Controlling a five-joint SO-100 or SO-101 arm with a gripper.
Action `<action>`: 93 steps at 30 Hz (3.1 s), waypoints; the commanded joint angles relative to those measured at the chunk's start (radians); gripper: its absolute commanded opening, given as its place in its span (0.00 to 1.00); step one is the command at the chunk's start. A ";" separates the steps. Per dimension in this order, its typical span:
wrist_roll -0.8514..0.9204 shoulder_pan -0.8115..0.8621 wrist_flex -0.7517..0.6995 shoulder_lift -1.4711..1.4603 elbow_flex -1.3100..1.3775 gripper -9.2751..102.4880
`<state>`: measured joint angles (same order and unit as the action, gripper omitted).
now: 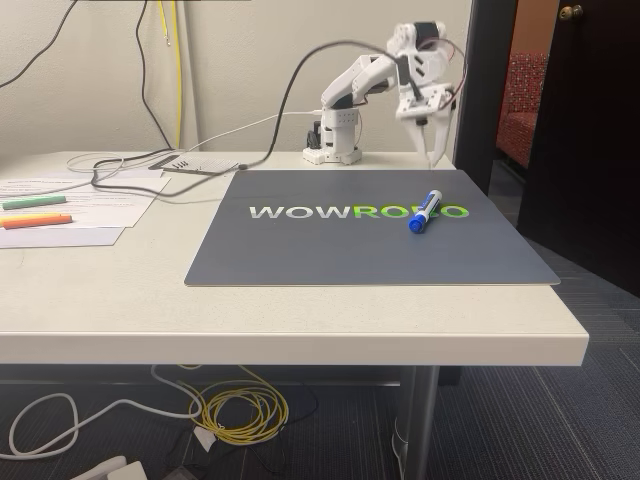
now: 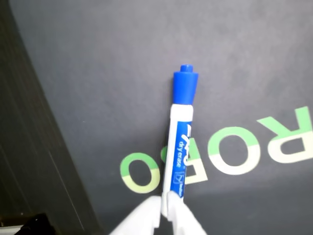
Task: Pick up the blue marker.
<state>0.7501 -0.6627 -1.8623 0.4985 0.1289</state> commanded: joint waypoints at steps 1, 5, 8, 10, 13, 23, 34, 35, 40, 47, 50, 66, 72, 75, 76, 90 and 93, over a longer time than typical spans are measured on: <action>0.012 0.006 -0.031 -0.002 0.046 0.08; 0.032 0.021 -0.029 -0.021 0.043 0.11; 0.063 0.032 -0.041 -0.023 0.037 0.15; 0.081 0.037 -0.046 -0.026 0.034 0.17; 0.115 0.040 -0.058 -0.029 0.034 0.20; 0.202 0.060 -0.095 -0.071 0.034 0.29; 0.224 0.069 -0.100 -0.129 0.034 0.33; 0.227 0.069 -0.097 -0.137 0.034 0.33; 0.227 0.083 -0.091 -0.156 0.034 0.35; 0.232 0.091 -0.083 -0.183 0.035 0.37; 0.232 0.089 -0.063 -0.196 0.035 0.37; 0.238 0.098 -0.023 -0.227 0.043 0.33; 0.238 0.101 -0.012 -0.227 0.043 0.29; 0.238 0.101 -0.011 -0.227 0.043 0.27; 0.238 0.103 -0.011 -0.227 0.043 0.26; 0.232 0.109 -0.008 -0.221 0.043 0.19; 0.232 0.110 -0.009 -0.219 0.043 0.18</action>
<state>0.9802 -0.5614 -1.8592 0.2577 0.1319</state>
